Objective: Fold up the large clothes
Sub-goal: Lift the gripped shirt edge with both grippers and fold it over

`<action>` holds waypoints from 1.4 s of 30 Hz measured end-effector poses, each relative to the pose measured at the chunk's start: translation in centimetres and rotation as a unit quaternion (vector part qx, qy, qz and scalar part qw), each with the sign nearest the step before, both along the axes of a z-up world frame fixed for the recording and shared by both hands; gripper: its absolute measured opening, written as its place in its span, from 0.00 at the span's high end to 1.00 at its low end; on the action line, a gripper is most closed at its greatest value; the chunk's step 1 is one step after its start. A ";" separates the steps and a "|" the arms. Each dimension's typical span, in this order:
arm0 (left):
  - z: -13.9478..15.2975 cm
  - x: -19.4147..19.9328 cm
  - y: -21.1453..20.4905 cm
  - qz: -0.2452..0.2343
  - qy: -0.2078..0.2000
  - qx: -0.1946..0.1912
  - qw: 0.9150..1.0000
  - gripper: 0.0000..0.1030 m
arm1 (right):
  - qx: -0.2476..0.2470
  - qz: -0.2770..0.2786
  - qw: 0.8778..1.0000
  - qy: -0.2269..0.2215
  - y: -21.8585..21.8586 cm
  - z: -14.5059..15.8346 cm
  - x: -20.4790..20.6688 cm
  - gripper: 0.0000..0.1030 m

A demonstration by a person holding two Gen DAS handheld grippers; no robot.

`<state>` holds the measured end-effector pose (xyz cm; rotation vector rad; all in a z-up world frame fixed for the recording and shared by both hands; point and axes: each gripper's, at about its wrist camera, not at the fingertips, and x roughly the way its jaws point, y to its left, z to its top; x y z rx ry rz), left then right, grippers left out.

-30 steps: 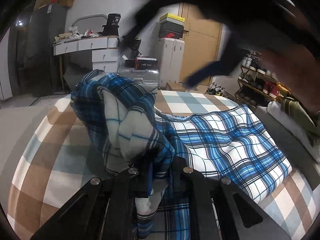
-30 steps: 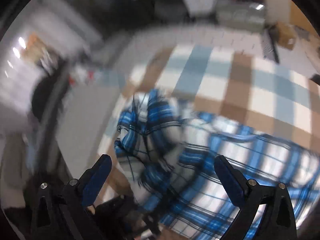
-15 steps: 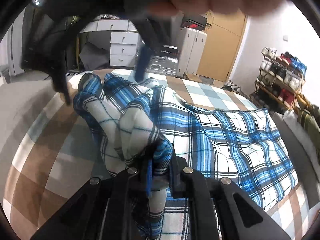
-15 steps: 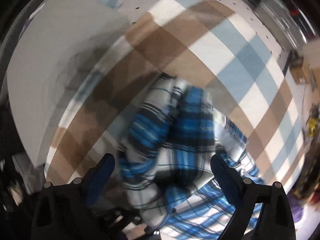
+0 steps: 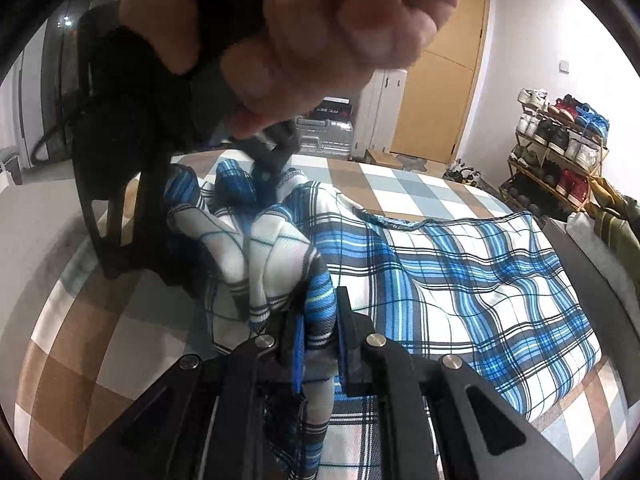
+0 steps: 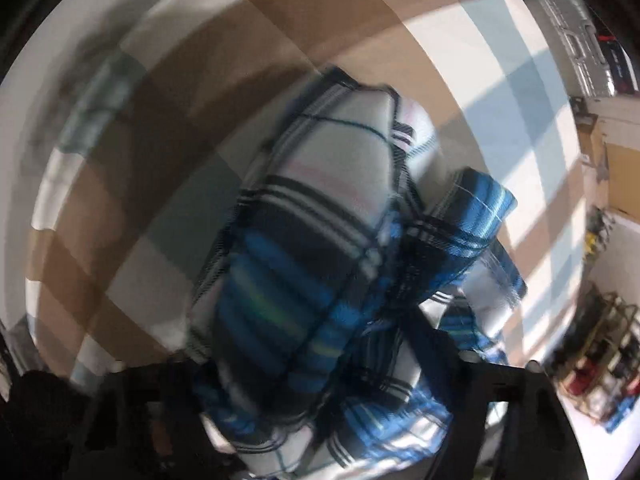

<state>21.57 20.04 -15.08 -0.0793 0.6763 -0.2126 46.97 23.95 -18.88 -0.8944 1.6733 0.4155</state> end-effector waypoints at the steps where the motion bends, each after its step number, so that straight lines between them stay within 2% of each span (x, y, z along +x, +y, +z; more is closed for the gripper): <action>1: 0.0 0.0 0.1 0.001 -0.001 -0.001 1.000 0.93 | 0.009 0.017 1.000 -0.003 0.4 0.3 -0.5 0.41; 2: 0.1 -0.1 0.2 0.004 -0.003 0.005 1.000 0.93 | 0.013 0.032 0.999 -0.006 0.5 0.7 -0.9 0.46; 4: 0.3 -0.4 0.3 0.011 -0.013 0.011 1.000 0.93 | 0.046 0.039 0.998 -0.007 0.3 2.1 -1.3 0.66; 6: 0.9 -1.0 1.0 0.024 -0.037 0.010 0.999 0.93 | 0.092 0.020 0.995 -0.017 -0.1 3.8 -1.1 0.81; 7: 1.1 -1.2 1.4 0.025 -0.045 0.006 0.999 0.93 | 0.115 0.014 0.993 -0.028 -0.5 5.0 -1.1 0.84; 12: 2.2 -2.2 5.4 0.047 -0.062 -0.027 0.997 0.93 | 0.204 -0.015 0.978 -0.050 -2.6 8.4 -2.0 0.88; 14: 2.7 -2.7 6.9 0.054 -0.066 -0.026 0.996 0.93 | 0.237 -0.029 0.970 -0.046 -2.8 9.2 -2.3 0.89; 17: 4.0 -4.0 9.1 0.076 -0.081 -0.007 0.994 0.93 | 0.300 -0.033 0.952 -0.053 -1.6 10.9 -3.5 0.90; 18: 4.7 -4.6 9.8 0.086 -0.089 -0.005 0.992 0.93 | 0.326 -0.031 0.943 -0.056 -1.6 11.8 -4.0 0.90; 21: 7.4 -6.1 10.5 0.106 -0.122 0.006 0.987 0.93 | 0.425 -0.044 0.902 -0.057 -2.9 14.6 -4.9 0.90; 22: 8.2 -6.5 10.2 0.108 -0.134 0.009 0.985 0.93 | 0.468 -0.061 0.880 -0.056 -4.5 16.0 -5.1 0.90; 23: 9.5 -7.0 9.4 0.100 -0.154 0.008 0.983 0.93 | 0.498 -0.072 0.862 -0.055 -6.0 17.1 -5.2 0.90; 25: 11.0 -7.4 7.2 0.076 -0.177 0.011 0.981 0.93 | 0.552 -0.093 0.826 -0.068 -10.3 19.2 -6.1 0.90; 27: 12.0 -7.9 4.0 0.034 -0.200 0.017 0.979 0.93 | 0.588 -0.112 0.797 -0.079 -15.0 20.4 -7.1 0.90; 28: 12.3 -7.9 1.7 0.002 -0.206 0.018 0.978 0.93 | 0.598 -0.123 0.787 -0.094 -18.0 20.7 -7.7 0.90; 30: 11.7 -7.5 -3.1 -0.057 -0.198 0.036 0.978 0.93 | 0.603 -0.159 0.775 -0.104 -22.8 20.0 -8.3 0.90; 32: 10.3 -7.0 -6.8 -0.119 -0.170 0.046 0.977 0.93 | 0.592 -0.191 0.773 -0.124 -27.8 18.2 -8.9 0.90; 33: 9.0 -6.3 -8.8 -0.175 -0.128 0.038 0.975 0.93 | 0.579 -0.206 0.777 -0.139 -30.3 16.6 -9.0 0.90; 34: 8.3 -5.9 -9.5 -0.215 -0.092 0.028 0.972 0.93 | 0.556 -0.217 0.788 -0.152 -32.5 14.4 -8.9 0.90; 35: 6.9 -5.0 -10.6 -0.250 -0.035 0.012 0.968 0.93 | 0.533 -0.230 0.799 -0.155 -33.9 12.0 -8.4 0.90; 36: 5.7 -4.3 -11.1 -0.267 0.013 -0.006 0.964 0.93 | 0.504 -0.248 0.813 -0.153 -35.2 9.1 -7.8 0.90; 37: 5.0 -3.9 -10.9 -0.279 0.043 -0.021 0.959 0.93 | 0.483 -0.275 0.820 -0.137 -36.4 6.1 -7.2 0.90; 38: 4.6 -3.5 -10.5 -0.284 0.068 -0.037 0.956 0.93 | 0.479 -0.288 0.820 -0.123 -37.5 4.7 -6.8 0.90; 39: 4.4 -3.2 -9.7 -0.281 0.085 -0.046 0.955 0.93 | 0.487 -0.294 0.814 -0.117 -38.1 3.4 -6.8 0.89; 40: 4.5 -3.0 -8.9 -0.278 0.092 -0.052 0.955 0.93 | 0.507 -0.296 0.800 -0.123 -38.4 2.7 -7.1 0.88; 41: 4.8 -3.0 -8.0 -0.268 0.089 -0.051 0.958 0.91 | 0.516 -0.294 0.794 -0.130 -38.4 2.7 -7.1 0.86; 42: 5.7 -3.4 -7.0 -0.251 0.076 -0.037 0.964 0.83 | 0.519 -0.286 0.793 -0.144 -38.1 3.0 -7.4 0.85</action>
